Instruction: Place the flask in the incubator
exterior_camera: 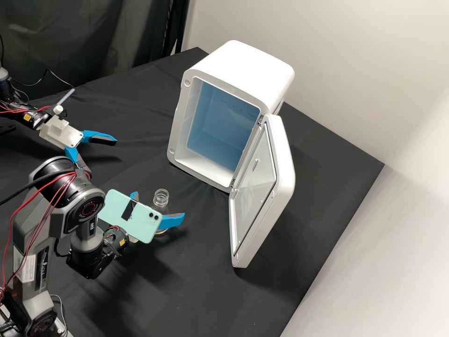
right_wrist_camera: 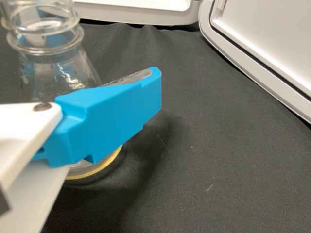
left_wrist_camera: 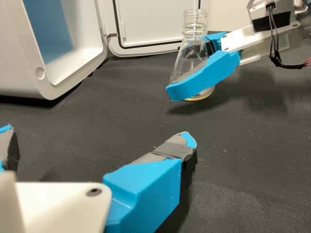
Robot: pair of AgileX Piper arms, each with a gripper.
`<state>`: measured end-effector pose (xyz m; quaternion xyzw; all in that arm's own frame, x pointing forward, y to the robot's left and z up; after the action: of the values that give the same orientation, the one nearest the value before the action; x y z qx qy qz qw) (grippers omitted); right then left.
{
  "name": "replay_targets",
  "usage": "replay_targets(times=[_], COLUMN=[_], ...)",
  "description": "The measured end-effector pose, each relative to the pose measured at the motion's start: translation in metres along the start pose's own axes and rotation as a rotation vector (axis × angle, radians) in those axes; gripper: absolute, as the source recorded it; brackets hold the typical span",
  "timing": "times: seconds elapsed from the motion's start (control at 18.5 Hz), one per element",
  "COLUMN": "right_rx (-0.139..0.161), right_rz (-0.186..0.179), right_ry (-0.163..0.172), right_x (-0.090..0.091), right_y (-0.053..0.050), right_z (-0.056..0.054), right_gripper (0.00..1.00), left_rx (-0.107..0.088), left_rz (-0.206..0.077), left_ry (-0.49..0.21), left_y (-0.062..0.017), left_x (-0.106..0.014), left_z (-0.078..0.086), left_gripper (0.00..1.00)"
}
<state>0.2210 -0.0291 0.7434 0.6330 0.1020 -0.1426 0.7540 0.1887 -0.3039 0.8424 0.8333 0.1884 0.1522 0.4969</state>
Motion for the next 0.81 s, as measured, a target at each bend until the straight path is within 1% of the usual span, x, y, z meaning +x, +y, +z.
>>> replay_targets(times=[0.05,0.11,0.16,0.27,0.43,0.59,0.81], right_rx=[0.0,-0.001,-0.003,-0.003,-0.003,-0.003,-0.003], right_rz=[0.0,-0.001,-0.005,-0.005,-0.005,-0.005,-0.005], right_ry=[0.0,0.002,0.007,0.007,0.007,0.007,0.007], right_x=[0.0,0.0,0.0,0.0,0.0,0.0,0.0], right_y=[0.0,0.0,-0.001,-0.001,-0.001,-0.001,-0.001], right_z=[0.0,0.0,-0.002,-0.002,-0.002,-0.002,-0.002], right_gripper=[1.0,1.0,1.0,1.0,1.0,1.0,1.0], left_rx=[-0.001,0.002,0.002,-0.003,-0.006,-0.009,-0.01], left_rz=[0.013,0.037,0.052,0.061,0.064,0.048,0.047], left_ry=[0.0,0.008,0.017,0.037,0.049,0.051,0.058], left_y=[0.0031,0.008,0.011,0.0122,0.0126,0.0092,0.0091], left_x=[-0.001,-0.003,-0.004,-0.005,-0.006,-0.005,-0.005], left_z=[0.0,-0.001,-0.003,-0.008,-0.011,-0.011,-0.013], left_gripper=[1.0,1.0,1.0,1.0,1.0,1.0,1.0])
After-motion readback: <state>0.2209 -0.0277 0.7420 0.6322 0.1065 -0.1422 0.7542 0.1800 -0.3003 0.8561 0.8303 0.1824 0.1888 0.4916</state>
